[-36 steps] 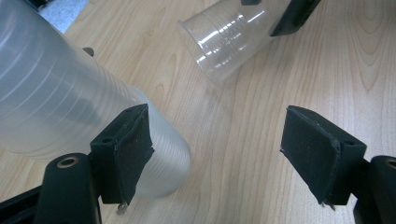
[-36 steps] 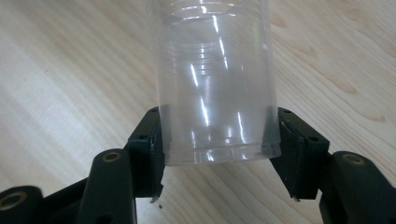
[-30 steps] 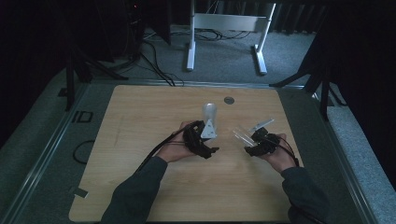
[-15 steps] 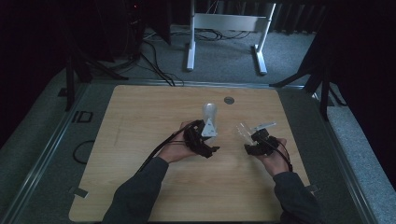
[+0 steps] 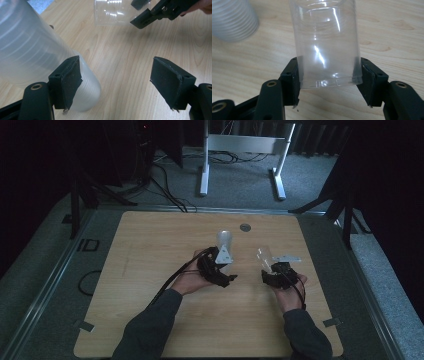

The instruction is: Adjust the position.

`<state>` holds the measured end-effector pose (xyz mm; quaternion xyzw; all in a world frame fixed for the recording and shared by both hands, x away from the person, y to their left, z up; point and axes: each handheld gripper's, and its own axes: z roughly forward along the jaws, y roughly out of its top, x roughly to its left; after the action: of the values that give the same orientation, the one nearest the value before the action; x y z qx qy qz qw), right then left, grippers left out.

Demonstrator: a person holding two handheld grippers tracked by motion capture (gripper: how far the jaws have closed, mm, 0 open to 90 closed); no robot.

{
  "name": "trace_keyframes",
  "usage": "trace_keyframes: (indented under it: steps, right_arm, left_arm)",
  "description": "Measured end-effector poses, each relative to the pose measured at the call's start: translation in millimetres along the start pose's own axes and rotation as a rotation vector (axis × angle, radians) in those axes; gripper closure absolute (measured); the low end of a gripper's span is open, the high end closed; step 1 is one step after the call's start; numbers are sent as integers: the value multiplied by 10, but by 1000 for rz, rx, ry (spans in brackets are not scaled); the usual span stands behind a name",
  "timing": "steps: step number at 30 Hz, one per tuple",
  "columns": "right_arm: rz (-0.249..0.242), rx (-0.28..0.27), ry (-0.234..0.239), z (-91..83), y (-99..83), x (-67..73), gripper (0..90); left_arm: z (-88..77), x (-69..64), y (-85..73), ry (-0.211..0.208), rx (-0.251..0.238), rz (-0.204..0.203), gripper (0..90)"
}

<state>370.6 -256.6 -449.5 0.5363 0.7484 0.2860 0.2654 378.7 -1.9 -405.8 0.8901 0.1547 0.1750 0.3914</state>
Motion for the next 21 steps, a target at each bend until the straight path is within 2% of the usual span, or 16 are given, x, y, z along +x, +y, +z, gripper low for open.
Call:
trace_keyframes:
  steps: [5,7,11,12,14,15,17,21]
  right_arm:
    - [-5,-59,-48,-20,-29,61,417]
    - [-7,-68,-53,-26,-36,74,418]
    - [16,-130,-53,-51,-54,102,417]
    - [16,-130,-53,-51,-54,102,417]
    - [30,-172,-51,-70,-58,110,418]
    - [30,-172,-51,-70,-58,110,418]
    - [32,-211,-52,-88,-59,127,418]
    - [43,-252,-49,-109,-63,142,418]
  left_arm:
    - [-20,23,9,-8,-33,-33,243]
    - [-21,19,13,-6,-33,-33,243]
    - [-26,4,24,-2,-43,-35,243]
    - [-26,4,24,-2,-43,-35,243]
    - [-27,2,34,3,-54,-42,243]
    - [-27,2,34,3,-54,-42,243]
    - [-23,1,36,7,-60,-48,243]
    - [-6,-12,40,2,-63,-60,243]
